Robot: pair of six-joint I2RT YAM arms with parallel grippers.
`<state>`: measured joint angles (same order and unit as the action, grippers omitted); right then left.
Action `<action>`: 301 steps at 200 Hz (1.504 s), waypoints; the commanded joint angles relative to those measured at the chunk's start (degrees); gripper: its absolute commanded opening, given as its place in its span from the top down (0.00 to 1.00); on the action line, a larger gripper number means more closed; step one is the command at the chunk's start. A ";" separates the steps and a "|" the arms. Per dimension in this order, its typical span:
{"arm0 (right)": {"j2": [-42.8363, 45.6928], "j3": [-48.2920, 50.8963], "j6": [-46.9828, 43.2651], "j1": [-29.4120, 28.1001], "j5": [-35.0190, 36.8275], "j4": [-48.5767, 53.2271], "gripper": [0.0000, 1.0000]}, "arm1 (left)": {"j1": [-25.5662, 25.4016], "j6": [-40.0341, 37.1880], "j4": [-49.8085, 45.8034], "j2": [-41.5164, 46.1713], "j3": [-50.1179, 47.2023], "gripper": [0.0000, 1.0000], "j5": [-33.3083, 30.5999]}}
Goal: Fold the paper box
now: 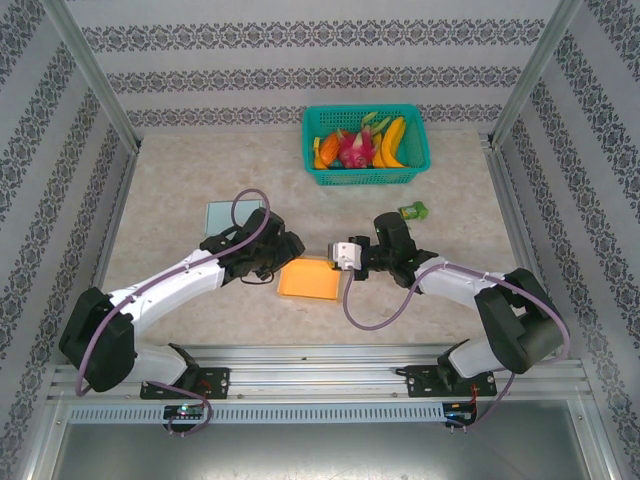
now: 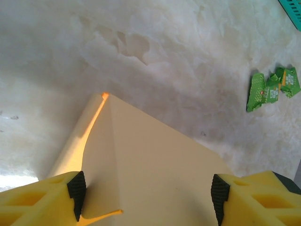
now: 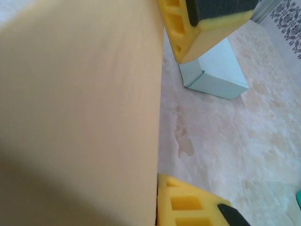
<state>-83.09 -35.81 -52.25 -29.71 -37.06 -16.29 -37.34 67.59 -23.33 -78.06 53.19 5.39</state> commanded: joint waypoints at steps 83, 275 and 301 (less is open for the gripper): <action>5.65 3.83 -0.01 -4.03 11.21 5.82 0.55 | -3.57 0.67 1.88 -0.61 -5.28 0.38 -9.20; 26.52 2.36 86.32 -15.19 46.94 23.94 0.02 | -3.86 3.44 3.20 2.74 -13.19 0.36 -13.85; 19.68 -0.37 90.20 -17.27 48.77 24.22 0.02 | -4.49 4.21 3.36 2.97 -13.89 0.36 -14.79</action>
<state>-58.61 -33.43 23.83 -44.93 4.64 5.87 -40.69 70.54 -18.44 -75.79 40.80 -7.16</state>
